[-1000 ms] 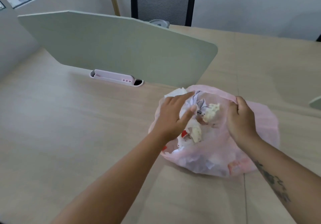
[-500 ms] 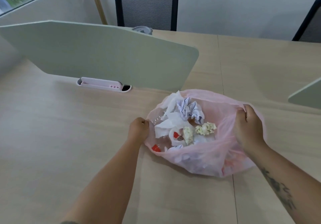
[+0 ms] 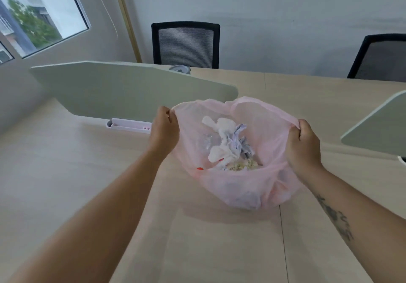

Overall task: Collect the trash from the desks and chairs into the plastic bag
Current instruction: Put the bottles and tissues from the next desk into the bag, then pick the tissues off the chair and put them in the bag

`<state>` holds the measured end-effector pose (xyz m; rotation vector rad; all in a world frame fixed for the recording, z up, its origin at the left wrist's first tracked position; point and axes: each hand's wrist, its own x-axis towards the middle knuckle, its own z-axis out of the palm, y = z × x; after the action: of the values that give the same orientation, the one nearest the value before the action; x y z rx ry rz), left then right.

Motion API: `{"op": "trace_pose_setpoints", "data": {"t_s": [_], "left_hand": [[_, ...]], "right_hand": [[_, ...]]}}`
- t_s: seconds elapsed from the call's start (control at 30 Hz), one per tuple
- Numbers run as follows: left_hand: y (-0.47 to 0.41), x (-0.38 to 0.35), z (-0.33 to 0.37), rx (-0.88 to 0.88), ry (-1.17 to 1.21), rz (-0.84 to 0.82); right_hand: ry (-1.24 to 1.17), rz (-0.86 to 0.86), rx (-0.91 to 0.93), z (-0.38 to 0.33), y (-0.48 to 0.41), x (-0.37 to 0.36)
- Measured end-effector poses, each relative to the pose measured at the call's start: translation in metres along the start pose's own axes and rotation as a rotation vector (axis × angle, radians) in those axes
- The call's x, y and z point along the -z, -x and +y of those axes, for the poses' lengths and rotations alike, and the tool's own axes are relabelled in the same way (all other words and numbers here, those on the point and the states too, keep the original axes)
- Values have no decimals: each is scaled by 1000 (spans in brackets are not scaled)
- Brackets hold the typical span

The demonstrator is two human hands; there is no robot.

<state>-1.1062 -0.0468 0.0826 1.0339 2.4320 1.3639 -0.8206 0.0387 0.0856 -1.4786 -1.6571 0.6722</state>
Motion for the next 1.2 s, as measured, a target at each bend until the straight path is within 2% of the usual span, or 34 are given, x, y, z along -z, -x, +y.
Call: {"op": "trace_pose_setpoints", "data": {"t_s": [0.2,0.33,0.47,0.67,0.97,1.07,1.2], "left_hand": [[-22,67,71,-196,-26,144],[-23,100,98,-246,-16,257],[8,107,80,-287,-99,212],[69,109,13,-141,-150,128],[168,116,-38,119,-172,159],[203,117,-46,237,-189,135],[256,117,-59,476,-290,4]], "right_hand": [[-23,98,136,-50,-26,27],[-76,121,177,-69,-27,34],[-73,34,164,-61,-6,24],[-98,-174,150,-37,44,-11],[-177,-457,171,-17,102,-29],[-177,-560,197,-5,116,-27],[-131,-685,233,16,127,-28]]}}
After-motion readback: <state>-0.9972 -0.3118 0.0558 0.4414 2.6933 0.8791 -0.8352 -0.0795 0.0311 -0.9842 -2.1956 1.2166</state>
